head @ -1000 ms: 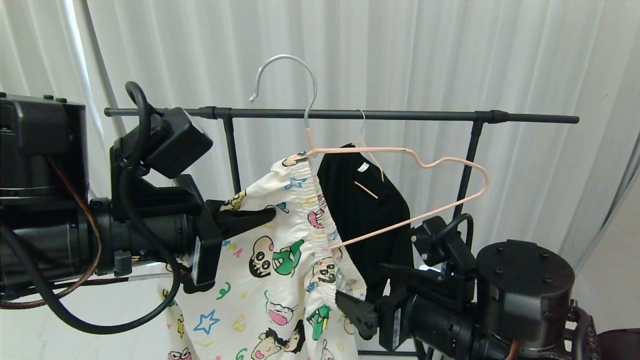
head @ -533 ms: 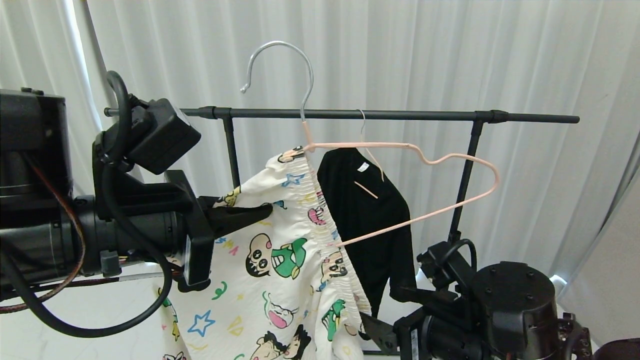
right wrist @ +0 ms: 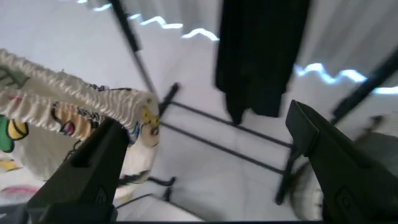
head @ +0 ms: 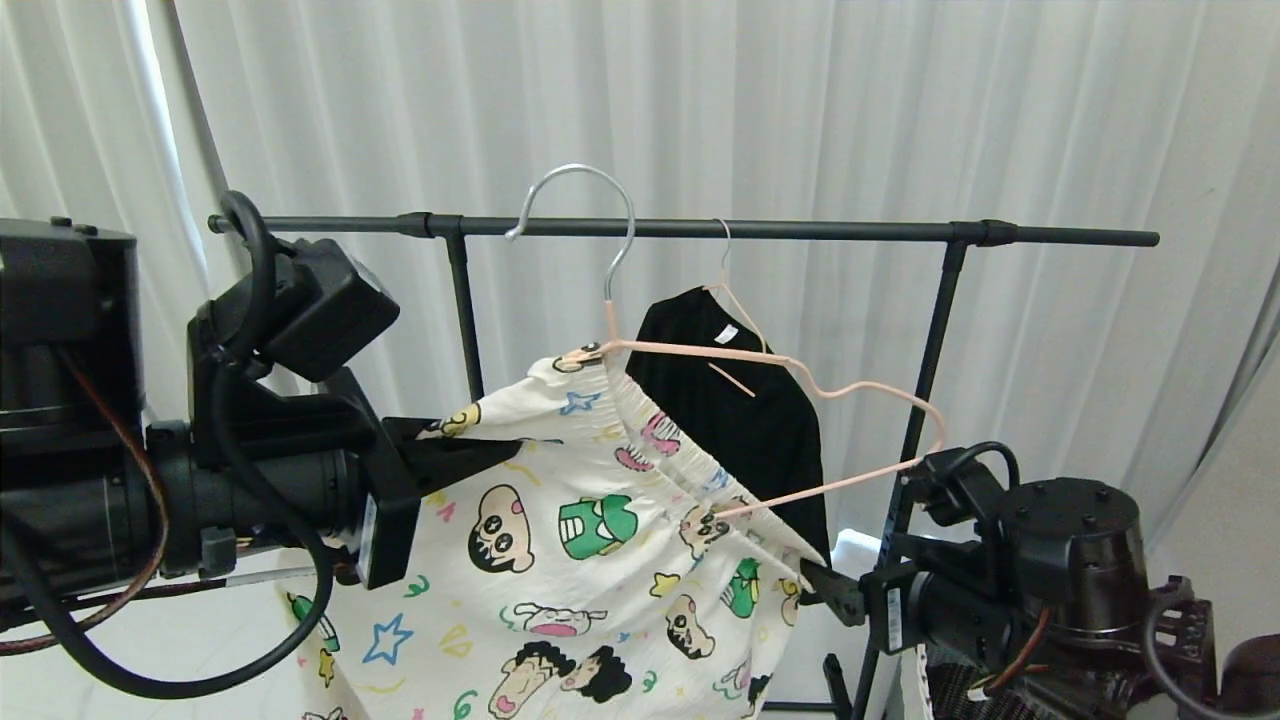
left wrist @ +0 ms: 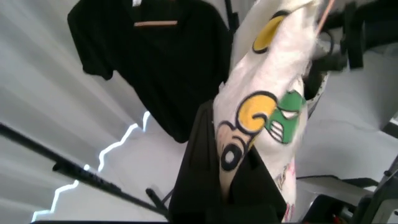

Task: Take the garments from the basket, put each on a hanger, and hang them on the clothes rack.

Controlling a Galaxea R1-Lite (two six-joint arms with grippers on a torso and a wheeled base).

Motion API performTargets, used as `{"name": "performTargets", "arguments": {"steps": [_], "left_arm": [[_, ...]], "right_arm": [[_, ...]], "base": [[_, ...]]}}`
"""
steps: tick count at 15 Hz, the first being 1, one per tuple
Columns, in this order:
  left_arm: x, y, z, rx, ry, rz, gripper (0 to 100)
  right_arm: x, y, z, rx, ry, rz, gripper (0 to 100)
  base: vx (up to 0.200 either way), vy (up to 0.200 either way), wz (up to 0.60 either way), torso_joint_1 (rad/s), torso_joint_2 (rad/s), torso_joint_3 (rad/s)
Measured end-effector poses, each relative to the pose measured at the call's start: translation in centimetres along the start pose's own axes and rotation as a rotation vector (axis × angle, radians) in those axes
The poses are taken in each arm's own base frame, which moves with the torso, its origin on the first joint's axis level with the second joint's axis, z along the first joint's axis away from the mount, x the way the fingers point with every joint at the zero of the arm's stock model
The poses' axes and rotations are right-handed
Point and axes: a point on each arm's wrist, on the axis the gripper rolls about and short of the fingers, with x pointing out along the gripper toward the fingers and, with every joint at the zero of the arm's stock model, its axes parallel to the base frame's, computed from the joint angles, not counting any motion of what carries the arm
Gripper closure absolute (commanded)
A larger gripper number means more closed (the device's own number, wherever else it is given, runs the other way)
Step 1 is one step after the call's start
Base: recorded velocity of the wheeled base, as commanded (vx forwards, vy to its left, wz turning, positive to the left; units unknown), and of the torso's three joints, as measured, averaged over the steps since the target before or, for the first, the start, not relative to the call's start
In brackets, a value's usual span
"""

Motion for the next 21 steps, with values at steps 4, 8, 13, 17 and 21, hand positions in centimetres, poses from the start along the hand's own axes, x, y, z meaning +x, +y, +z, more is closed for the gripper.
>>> {"name": "performTargets", "arguments": {"steps": [4,8,13,17,21], "left_arm": [[0.0,0.3,-2.1,0.08,0.07,0.022,100],[0.3,0.0,-5.1,0.102,0.199,0.064,100],[2.0,0.4,-6.2,0.088,0.314,0.168,100],[3.4,-0.9,-5.3,0.011,0.257,0.131,100],[4.3,-2.1,-5.0,0.03,0.23,0.094,100]], "right_arm": [[0.0,-3.6,1.1,-0.005,-0.032,-0.121,0],[-0.5,-4.6,1.7,0.004,-0.058,-0.152,0],[-2.2,-4.3,2.5,-0.072,-0.04,-0.048,0],[-5.5,-2.9,4.7,-0.204,-0.044,0.13,0],[-8.5,-1.9,6.4,-0.36,-0.054,0.274,0]], "base": [[0.0,0.0,0.0,0.0,0.0,0.0],[0.0,0.0,0.0,0.0,0.0,0.0],[0.0,0.0,0.0,0.0,0.0,0.0],[0.0,0.0,0.0,0.0,0.0,0.0],[0.0,0.0,0.0,0.0,0.0,0.0]]}}
